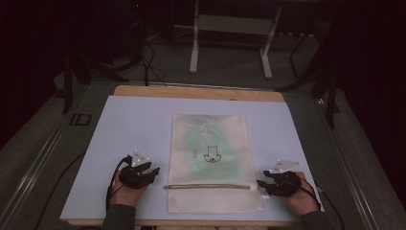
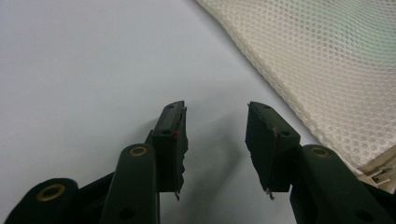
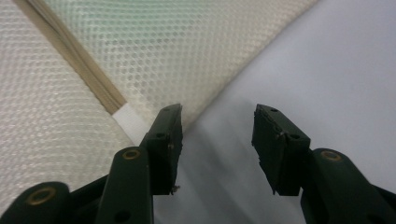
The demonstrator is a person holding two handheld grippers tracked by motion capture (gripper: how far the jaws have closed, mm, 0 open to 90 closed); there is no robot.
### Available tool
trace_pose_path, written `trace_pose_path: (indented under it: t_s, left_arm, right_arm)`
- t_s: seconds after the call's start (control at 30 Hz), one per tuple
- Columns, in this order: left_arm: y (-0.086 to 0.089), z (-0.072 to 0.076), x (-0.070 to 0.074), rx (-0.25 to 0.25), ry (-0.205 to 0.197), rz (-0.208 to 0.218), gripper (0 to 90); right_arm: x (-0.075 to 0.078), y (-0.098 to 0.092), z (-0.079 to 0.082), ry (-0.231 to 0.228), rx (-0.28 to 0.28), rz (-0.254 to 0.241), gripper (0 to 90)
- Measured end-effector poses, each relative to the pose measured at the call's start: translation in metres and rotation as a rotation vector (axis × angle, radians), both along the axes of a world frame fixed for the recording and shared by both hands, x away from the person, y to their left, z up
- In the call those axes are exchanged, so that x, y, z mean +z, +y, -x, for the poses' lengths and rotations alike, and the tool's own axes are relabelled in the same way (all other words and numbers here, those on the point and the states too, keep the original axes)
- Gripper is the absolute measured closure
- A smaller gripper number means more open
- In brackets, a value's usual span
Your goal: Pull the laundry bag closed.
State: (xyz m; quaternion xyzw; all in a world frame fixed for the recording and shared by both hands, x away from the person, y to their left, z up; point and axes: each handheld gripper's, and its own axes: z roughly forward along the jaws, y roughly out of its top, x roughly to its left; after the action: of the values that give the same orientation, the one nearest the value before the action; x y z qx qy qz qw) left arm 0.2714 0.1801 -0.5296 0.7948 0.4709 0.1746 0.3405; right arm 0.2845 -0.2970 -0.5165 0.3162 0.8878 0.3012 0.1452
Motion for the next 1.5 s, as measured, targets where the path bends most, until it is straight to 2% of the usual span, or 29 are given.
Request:
trace_pose_path:
  t_s: [0.13, 0.17, 0.27, 0.43, 0.6, 0.7, 0.8, 1.5]
  left_arm:
    - [0.000, 0.000, 0.000, -0.021, 0.000, 0.008, 57.8]
    - [-0.002, 0.000, 0.000, -0.033, -0.003, 0.016, 58.4]
    - [-0.003, 0.000, 0.001, -0.062, 0.000, 0.031, 59.2]
    - [-0.003, -0.001, 0.001, -0.074, 0.006, 0.034, 60.9]
    - [-0.005, -0.001, 0.001, -0.092, 0.005, 0.042, 63.2]
    - [-0.006, -0.001, 0.001, -0.102, 0.008, 0.048, 64.1]
    - [-0.007, 0.000, 0.002, -0.126, -0.005, 0.063, 65.2]
    - [-0.010, 0.000, 0.001, -0.151, -0.001, 0.051, 66.6]
  right_arm:
    - [0.004, 0.003, 0.001, 0.002, 0.017, -0.003, 53.2]
    - [0.007, 0.006, 0.001, 0.003, 0.041, 0.006, 52.7]
    - [0.010, 0.010, 0.002, 0.005, 0.061, 0.010, 52.5]
    - [0.014, 0.016, 0.003, 0.012, 0.098, 0.017, 52.7]
    - [0.017, 0.029, 0.004, 0.021, 0.157, 0.023, 52.7]
    - [0.017, 0.034, 0.005, 0.021, 0.172, 0.025, 52.6]
    - [0.019, 0.044, 0.005, 0.018, 0.206, 0.025, 52.5]
    - [0.019, 0.091, 0.003, 0.021, 0.338, 0.026, 54.0]
